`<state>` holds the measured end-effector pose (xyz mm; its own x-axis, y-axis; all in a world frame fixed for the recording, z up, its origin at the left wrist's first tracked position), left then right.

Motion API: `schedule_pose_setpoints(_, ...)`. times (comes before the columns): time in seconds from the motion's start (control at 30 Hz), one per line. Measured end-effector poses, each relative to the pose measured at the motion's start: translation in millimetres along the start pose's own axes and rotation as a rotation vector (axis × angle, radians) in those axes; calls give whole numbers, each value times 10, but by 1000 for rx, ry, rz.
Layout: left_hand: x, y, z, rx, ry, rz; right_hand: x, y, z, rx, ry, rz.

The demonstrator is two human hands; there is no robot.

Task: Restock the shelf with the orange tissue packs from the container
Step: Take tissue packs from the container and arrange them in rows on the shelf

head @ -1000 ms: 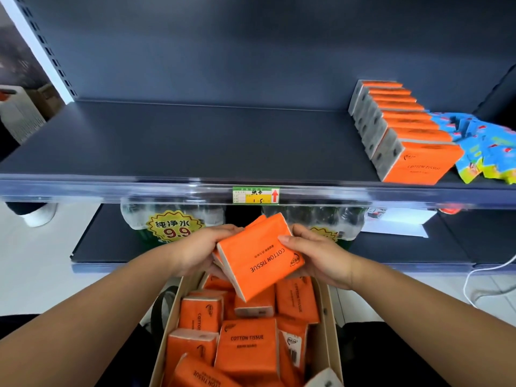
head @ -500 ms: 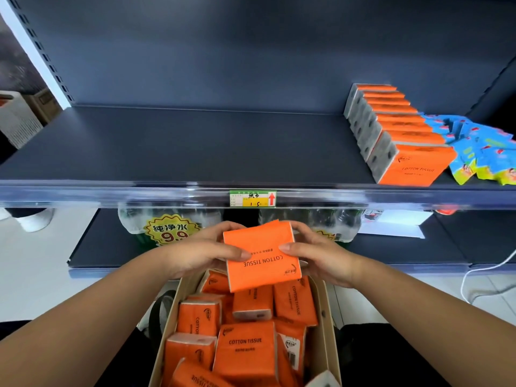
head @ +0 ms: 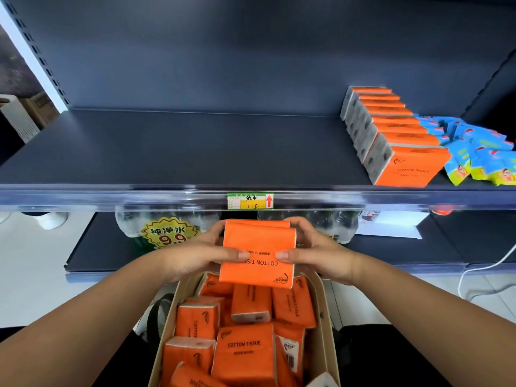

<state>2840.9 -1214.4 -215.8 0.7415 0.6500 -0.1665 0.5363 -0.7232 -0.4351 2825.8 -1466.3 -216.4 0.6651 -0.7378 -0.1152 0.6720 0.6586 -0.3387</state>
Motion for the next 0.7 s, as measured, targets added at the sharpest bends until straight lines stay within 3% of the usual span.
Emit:
schedule_pose_setpoints(0.33,-71,-17,-298,-185,195,-104,160,-100,364,11,-489,6)
schedule_pose_setpoints(0.7,54,419,-1206,-329,405,-263,736,-106,1189,150,-761,-235)
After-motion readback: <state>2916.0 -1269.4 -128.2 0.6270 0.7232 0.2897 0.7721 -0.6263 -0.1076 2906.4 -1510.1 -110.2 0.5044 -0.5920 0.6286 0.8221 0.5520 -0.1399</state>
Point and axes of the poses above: each hand's wrist, its own y-axis towards the middle knuckle, its own x-axis out of the back of the hand, z = x × y, the point moved 1 cm from there along y, towards the middle knuckle, and after that the axes turned 15 degrees about z, right-handed, at the moved point
